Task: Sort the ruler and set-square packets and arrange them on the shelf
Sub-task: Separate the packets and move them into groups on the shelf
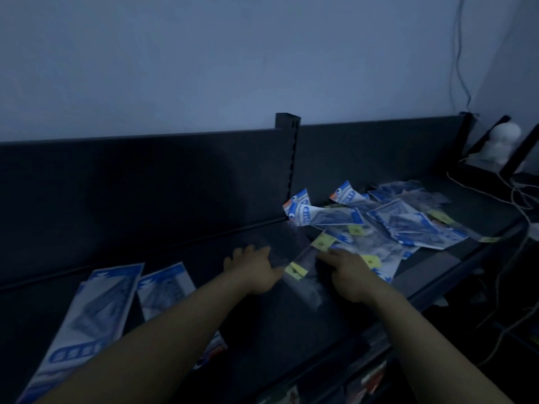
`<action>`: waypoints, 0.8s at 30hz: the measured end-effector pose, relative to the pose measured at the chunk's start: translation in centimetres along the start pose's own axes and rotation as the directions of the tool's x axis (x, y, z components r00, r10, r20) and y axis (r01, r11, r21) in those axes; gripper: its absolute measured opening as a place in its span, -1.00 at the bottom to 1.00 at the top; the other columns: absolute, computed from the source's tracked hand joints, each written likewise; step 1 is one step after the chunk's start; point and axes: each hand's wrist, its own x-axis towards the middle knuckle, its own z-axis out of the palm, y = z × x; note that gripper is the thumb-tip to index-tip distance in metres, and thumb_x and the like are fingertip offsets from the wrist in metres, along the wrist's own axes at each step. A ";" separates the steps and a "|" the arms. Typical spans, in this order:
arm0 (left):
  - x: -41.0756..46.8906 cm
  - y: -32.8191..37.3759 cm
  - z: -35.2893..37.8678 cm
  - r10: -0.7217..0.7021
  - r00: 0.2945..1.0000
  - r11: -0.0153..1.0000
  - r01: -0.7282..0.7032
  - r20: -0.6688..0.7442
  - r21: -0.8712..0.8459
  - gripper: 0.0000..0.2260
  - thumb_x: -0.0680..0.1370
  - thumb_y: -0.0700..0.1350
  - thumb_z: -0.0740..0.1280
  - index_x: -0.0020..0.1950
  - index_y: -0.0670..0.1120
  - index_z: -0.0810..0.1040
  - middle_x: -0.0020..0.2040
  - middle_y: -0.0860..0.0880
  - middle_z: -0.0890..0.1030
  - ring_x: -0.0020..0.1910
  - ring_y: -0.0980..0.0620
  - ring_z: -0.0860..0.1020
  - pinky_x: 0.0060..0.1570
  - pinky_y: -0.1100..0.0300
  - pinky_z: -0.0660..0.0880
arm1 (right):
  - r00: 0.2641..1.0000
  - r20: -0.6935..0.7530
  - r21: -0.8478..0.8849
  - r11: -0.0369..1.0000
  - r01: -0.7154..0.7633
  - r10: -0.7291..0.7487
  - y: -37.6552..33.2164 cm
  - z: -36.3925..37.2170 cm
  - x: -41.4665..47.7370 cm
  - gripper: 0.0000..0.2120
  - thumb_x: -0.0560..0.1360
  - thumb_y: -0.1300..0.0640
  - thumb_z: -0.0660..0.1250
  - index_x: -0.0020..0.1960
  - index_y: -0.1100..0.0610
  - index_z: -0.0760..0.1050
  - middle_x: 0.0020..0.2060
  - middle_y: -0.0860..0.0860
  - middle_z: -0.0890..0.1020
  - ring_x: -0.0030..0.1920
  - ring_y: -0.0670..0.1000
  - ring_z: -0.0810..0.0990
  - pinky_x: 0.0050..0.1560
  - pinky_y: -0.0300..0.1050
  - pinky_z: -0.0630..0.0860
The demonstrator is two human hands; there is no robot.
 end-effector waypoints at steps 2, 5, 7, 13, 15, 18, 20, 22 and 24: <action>1.3 1.4 0.4 0.017 1.000 1.000 -0.017 -0.004 -0.011 -0.33 0.53 0.31 0.14 0.56 0.06 0.07 0.57 -0.05 0.10 0.51 -0.15 0.09 0.41 -0.05 0.08 | 0.996 0.061 0.097 0.993 0.062 -0.068 0.3 -0.3 0.0 -0.44 0.45 0.19 0.04 0.44 0.02 0.31 0.42 0.06 0.35 0.42 0.11 0.29 0.36 -0.04 0.23; 2.8 3.1 1.0 0.038 0.999 0.999 -0.038 0.003 -0.004 -0.24 0.48 0.37 0.16 0.56 0.05 0.03 0.58 -0.04 0.05 0.52 -0.13 0.04 0.42 -0.04 0.05 | 0.994 0.050 0.344 0.936 0.078 -0.101 1.6 -1.4 0.1 -0.56 0.58 0.31 0.07 0.39 0.02 0.40 0.38 0.02 0.42 0.36 0.07 0.39 0.28 -0.13 0.34; 3.7 4.0 1.5 0.042 0.999 0.999 -0.042 0.001 0.016 -0.18 0.45 0.41 0.16 0.57 0.04 -0.02 0.58 -0.02 -0.01 0.53 -0.12 0.01 0.42 -0.05 0.03 | 0.999 -0.052 0.436 0.900 0.014 0.010 3.4 -2.1 0.4 -0.61 0.60 0.30 0.07 0.37 0.09 0.44 0.35 0.05 0.46 0.23 0.08 0.51 0.06 -0.16 0.41; 5.6 5.7 3.2 0.002 0.996 1.000 0.000 -0.089 0.020 -0.39 0.55 0.30 0.09 0.55 0.15 0.06 0.59 -0.05 -0.04 0.54 -0.11 -0.05 0.45 -0.07 -0.05 | 0.990 -0.093 0.320 0.945 -0.073 0.108 8.1 -1.9 1.3 -0.77 0.62 0.19 0.12 -0.12 0.18 0.50 -0.16 0.10 0.56 -0.18 0.04 0.50 -0.16 -0.11 0.40; 5.9 5.9 3.1 -0.018 0.993 1.000 0.015 -0.116 -0.027 -0.50 0.58 0.17 0.11 0.52 0.16 0.15 0.58 -0.06 0.02 0.54 -0.11 0.00 0.45 -0.06 -0.02 | 0.987 -0.088 0.347 0.933 -0.097 0.136 9.2 -2.0 1.5 -0.75 0.59 0.17 0.15 -0.13 0.27 0.53 -0.22 0.18 0.61 -0.29 0.05 0.52 -0.28 -0.13 0.38; 6.4 5.5 2.1 -0.067 0.989 0.992 0.052 -0.131 -0.118 -0.53 0.52 0.00 0.24 0.43 0.11 0.29 0.50 -0.08 0.23 0.46 -0.14 0.22 0.38 -0.02 0.20 | 0.961 -0.201 0.430 0.899 -0.090 0.193 10.5 -2.2 1.9 -0.73 0.56 0.15 0.21 -0.20 0.28 0.55 -0.32 0.16 0.64 -0.39 0.01 0.54 -0.34 -0.14 0.43; 6.2 5.3 1.4 -0.151 0.977 0.984 0.133 -0.150 -0.121 -0.46 0.44 0.06 0.35 0.39 0.01 0.34 0.42 -0.09 0.33 0.38 -0.16 0.31 0.28 0.00 0.31 | 0.912 -0.303 0.442 0.889 -0.121 0.275 10.8 -2.1 2.6 -0.81 0.55 0.13 0.25 -0.17 0.17 0.55 -0.31 0.07 0.61 -0.38 -0.05 0.51 -0.36 -0.16 0.40; 6.0 5.3 1.0 -0.230 0.959 0.971 0.215 -0.165 -0.105 -0.34 0.38 0.18 0.41 0.37 -0.09 0.33 0.38 -0.13 0.35 0.36 -0.17 0.32 0.23 0.02 0.35 | 0.828 -0.394 0.519 0.840 -0.159 0.400 10.8 -2.0 3.1 -0.83 0.56 0.12 0.21 -0.16 0.15 0.48 -0.29 0.08 0.55 -0.37 -0.02 0.44 -0.39 -0.16 0.29; 5.9 5.6 0.6 -0.244 0.949 0.968 0.226 -0.198 -0.109 -0.33 0.36 0.15 0.47 0.32 -0.16 0.36 0.32 -0.17 0.41 0.30 -0.18 0.40 0.15 0.06 0.41 | 0.708 -0.468 0.643 0.753 -0.136 0.528 11.0 -2.3 3.3 -0.82 0.56 0.11 0.14 -0.15 0.17 0.40 -0.20 0.14 0.50 -0.34 0.02 0.39 -0.36 -0.15 0.23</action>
